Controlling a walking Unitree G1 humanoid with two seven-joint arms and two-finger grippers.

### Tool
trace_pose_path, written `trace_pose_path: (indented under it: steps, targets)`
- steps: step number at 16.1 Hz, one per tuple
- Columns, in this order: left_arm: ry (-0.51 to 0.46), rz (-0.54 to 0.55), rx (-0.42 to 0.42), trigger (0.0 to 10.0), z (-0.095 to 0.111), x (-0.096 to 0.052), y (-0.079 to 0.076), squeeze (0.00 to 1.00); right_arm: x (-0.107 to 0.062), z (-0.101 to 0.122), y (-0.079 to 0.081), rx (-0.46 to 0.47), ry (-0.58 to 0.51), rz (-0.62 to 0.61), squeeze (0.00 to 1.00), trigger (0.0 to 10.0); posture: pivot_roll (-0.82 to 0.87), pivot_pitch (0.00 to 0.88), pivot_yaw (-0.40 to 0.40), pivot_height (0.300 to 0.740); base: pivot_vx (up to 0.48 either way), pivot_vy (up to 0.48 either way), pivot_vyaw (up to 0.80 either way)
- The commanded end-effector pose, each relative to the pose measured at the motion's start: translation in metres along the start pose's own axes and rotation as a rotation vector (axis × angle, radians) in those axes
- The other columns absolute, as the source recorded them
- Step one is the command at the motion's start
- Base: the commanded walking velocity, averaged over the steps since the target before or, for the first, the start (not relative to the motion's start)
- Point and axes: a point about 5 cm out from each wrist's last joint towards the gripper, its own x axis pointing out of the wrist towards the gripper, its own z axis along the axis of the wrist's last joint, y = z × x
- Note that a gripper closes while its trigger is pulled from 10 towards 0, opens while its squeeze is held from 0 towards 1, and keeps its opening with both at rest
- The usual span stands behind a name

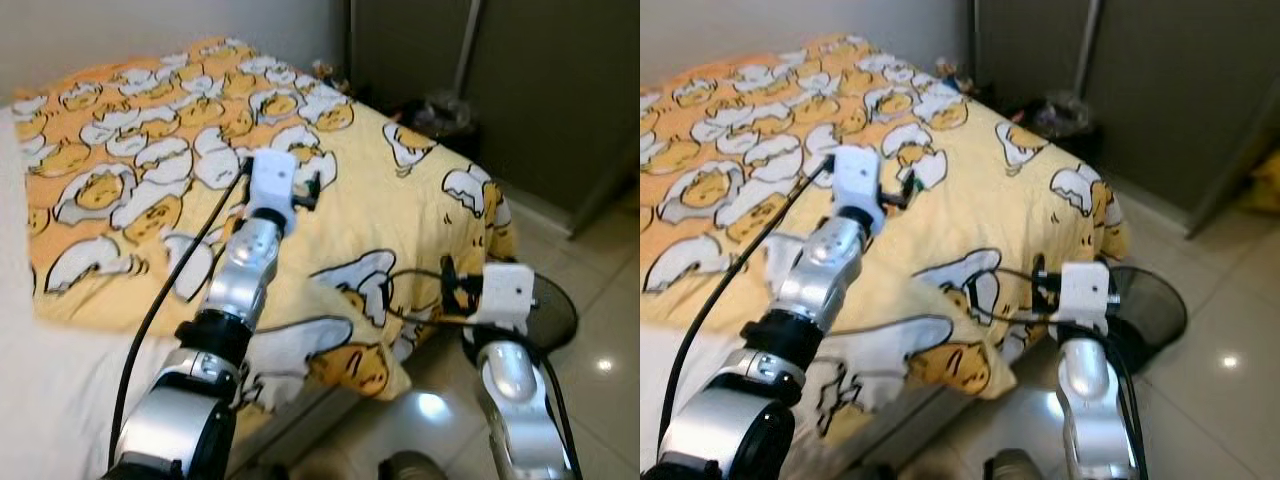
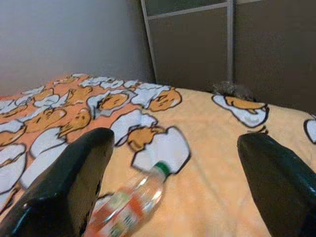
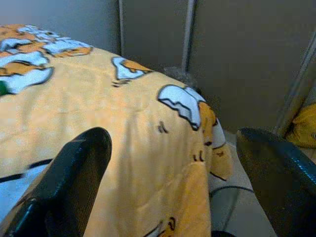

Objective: Clean up the room

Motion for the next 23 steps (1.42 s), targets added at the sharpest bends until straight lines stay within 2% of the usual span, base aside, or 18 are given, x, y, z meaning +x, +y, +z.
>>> trace_pose_path:
  steps: [1,4,5,6,7,8,9,10,11,12,13,15,17,18,19,20,21,23]
  targets:
    - [-0.004,0.002,0.002,10.0,0.009,0.006,-0.006,0.00,0.000,0.004,-0.004,0.003,-0.019,-0.012,0.00,10.0,-0.27,0.000,0.103,0.697,0.330,-0.345,0.00]
    - [-0.041,0.029,0.064,10.0,0.033,0.021,0.001,0.00,-0.004,0.003,-0.002,0.011,-0.012,0.002,0.00,10.0,-0.28,0.000,0.104,0.697,0.121,-0.102,0.00]
    - [-0.051,0.041,0.118,10.0,0.047,0.029,0.009,0.00,-0.007,0.002,-0.002,0.012,-0.007,0.008,0.00,10.0,-0.28,0.000,0.106,0.697,0.000,0.000,0.00]
    - [-0.049,0.061,0.112,10.0,0.055,0.034,0.018,0.00,-0.009,0.002,-0.001,0.012,-0.005,0.015,0.00,10.0,-0.29,0.000,0.114,0.697,0.000,0.000,0.00]
    - [-0.059,0.073,0.061,10.0,0.059,0.035,0.025,0.00,-0.011,0.002,-0.001,0.009,-0.009,0.022,0.00,10.0,-0.30,0.000,0.122,0.697,0.000,0.000,0.00]
    - [-0.069,0.064,-0.041,10.0,0.050,0.028,0.024,0.00,-0.012,0.006,-0.003,0.014,-0.026,0.013,0.00,10.0,-0.30,0.000,0.128,0.697,0.000,0.000,0.00]
    - [-0.089,0.076,-0.146,10.0,0.034,0.013,0.024,0.00,-0.014,0.011,-0.005,0.021,-0.041,0.011,0.00,10.0,-0.30,0.000,0.130,0.697,0.000,0.000,0.00]
    - [-0.089,0.089,-0.143,10.0,0.014,-0.008,0.026,0.00,-0.019,0.018,-0.006,0.008,-0.069,0.027,0.00,10.0,-0.30,0.000,0.126,0.697,0.000,0.000,0.00]
    - [-0.064,0.128,-0.111,10.0,-0.020,-0.048,0.034,0.00,-0.022,0.023,-0.012,-0.021,-0.075,0.050,0.00,10.0,-0.26,0.000,0.103,0.697,0.000,0.000,0.00]
    - [-0.025,0.149,-0.102,10.0,-0.041,-0.076,0.037,0.00,-0.020,0.022,-0.017,-0.036,-0.061,0.051,0.00,10.0,-0.25,0.000,0.088,0.697,0.000,0.000,0.68]
    - [-0.004,0.153,-0.099,10.0,-0.047,-0.083,0.037,0.00,-0.018,0.019,-0.019,-0.030,-0.047,0.044,0.00,10.0,-0.24,0.000,0.085,0.697,0.000,-0.311,0.68]
    - [-0.026,0.149,-0.082,10.0,-0.039,-0.078,0.027,0.00,-0.005,0.014,-0.019,-0.021,-0.024,0.047,0.00,10.0,-0.20,0.000,0.059,0.697,0.000,-0.480,0.66]
    - [-0.043,0.158,-0.072,10.0,-0.031,-0.071,0.026,0.00,-0.002,0.015,-0.016,-0.022,-0.029,0.062,0.00,10.0,-0.20,0.000,0.056,0.697,0.000,-0.480,0.65]
    - [-0.031,0.149,-0.038,10.0,-0.027,-0.070,0.027,0.00,0.001,0.017,-0.011,-0.020,-0.027,0.079,0.00,10.0,-0.19,0.000,0.056,0.697,0.000,-0.480,0.61]
    - [-0.030,0.146,-0.049,10.0,-0.028,-0.071,0.027,0.00,0.002,0.017,-0.011,-0.013,-0.033,0.078,0.00,10.0,-0.20,0.000,0.059,0.697,0.000,-0.472,0.61]
    - [0.006,0.145,0.005,10.0,-0.032,-0.069,0.027,0.00,0.002,0.017,-0.009,-0.018,-0.037,0.080,0.00,10.0,-0.20,0.000,0.065,0.697,0.000,0.000,0.53]
    - [-0.033,0.132,-0.046,10.0,-0.027,-0.068,0.025,0.00,0.002,0.016,-0.009,-0.011,-0.033,0.076,0.00,10.0,-0.21,0.000,0.068,0.697,0.000,0.000,0.00]
    - [-0.045,0.124,-0.035,10.0,-0.021,-0.065,0.023,0.00,0.000,0.015,-0.007,-0.004,-0.034,0.074,0.00,10.0,-0.22,0.000,0.072,0.697,0.240,0.000,0.00]
